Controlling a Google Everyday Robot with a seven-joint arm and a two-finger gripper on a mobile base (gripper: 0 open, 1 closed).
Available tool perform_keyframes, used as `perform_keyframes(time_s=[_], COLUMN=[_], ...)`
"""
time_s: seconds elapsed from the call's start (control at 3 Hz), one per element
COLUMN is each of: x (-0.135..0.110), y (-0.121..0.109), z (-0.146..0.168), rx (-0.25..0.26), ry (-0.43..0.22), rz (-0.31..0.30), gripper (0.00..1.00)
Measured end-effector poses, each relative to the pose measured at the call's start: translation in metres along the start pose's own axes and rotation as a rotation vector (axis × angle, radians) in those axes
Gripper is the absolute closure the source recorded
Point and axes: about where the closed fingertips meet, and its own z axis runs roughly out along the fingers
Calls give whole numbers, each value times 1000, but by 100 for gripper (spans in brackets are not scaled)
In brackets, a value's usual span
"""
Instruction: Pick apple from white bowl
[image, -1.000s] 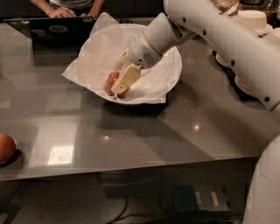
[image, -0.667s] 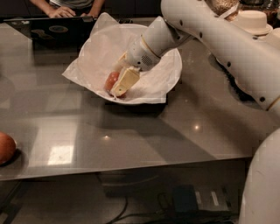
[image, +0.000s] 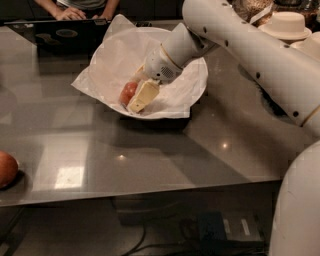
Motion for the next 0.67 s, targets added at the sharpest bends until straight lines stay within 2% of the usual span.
perform_keyframes(time_s=[0.33, 0.67], x=[3, 5], y=[-1, -1], z=[2, 4], rx=[-3, -5], ry=[2, 3], rz=[9, 14], gripper=[55, 78])
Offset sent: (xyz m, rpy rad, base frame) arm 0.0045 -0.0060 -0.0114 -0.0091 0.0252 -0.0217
